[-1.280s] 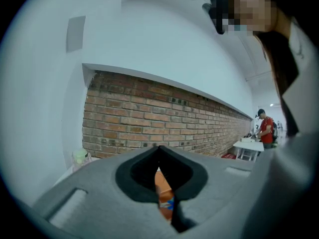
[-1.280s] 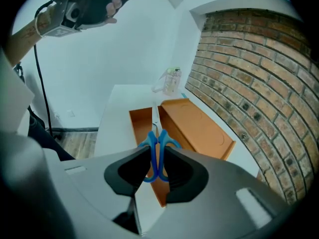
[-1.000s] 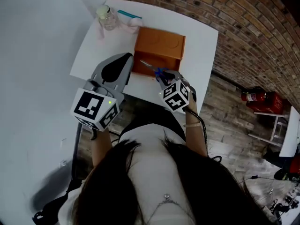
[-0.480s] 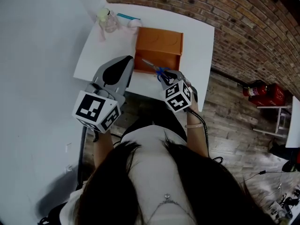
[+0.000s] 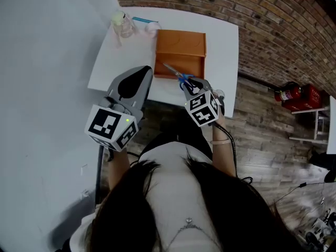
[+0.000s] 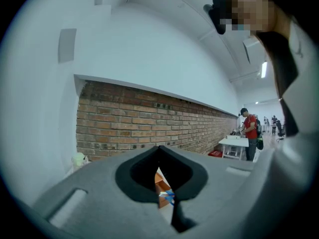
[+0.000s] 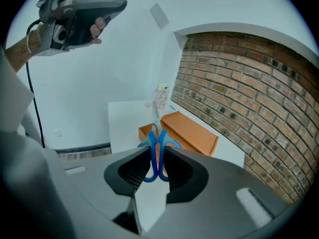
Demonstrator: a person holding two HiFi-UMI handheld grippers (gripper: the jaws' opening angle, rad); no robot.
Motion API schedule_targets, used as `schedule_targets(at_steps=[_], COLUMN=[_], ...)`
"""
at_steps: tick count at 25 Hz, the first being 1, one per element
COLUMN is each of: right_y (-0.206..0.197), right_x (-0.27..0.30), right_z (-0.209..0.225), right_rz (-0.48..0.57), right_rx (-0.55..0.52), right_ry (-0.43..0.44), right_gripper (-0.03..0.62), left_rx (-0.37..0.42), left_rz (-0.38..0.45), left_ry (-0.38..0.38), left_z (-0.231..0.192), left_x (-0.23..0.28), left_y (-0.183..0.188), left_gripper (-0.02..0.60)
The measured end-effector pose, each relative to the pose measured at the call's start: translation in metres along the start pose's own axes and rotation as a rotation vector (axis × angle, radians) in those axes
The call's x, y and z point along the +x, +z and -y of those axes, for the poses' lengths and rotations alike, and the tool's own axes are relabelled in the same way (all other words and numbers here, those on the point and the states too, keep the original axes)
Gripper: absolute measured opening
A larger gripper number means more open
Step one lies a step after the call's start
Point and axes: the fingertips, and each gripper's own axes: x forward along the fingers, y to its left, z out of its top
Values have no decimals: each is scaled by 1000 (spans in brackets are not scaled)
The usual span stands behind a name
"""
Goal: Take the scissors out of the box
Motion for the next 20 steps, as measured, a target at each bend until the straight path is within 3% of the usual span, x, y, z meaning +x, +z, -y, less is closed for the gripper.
schedule_targets(at_steps=[20], right_y=[19], right_x=[-44], right_z=[-17], right_rz=[108], right_rx=[98], right_ry=[-93], right_gripper=[97], left_rx=[-11], left_rz=[31], left_ry=[-79], left_z=[15], left_x=[-32], left_y=[-6], left_gripper=[0])
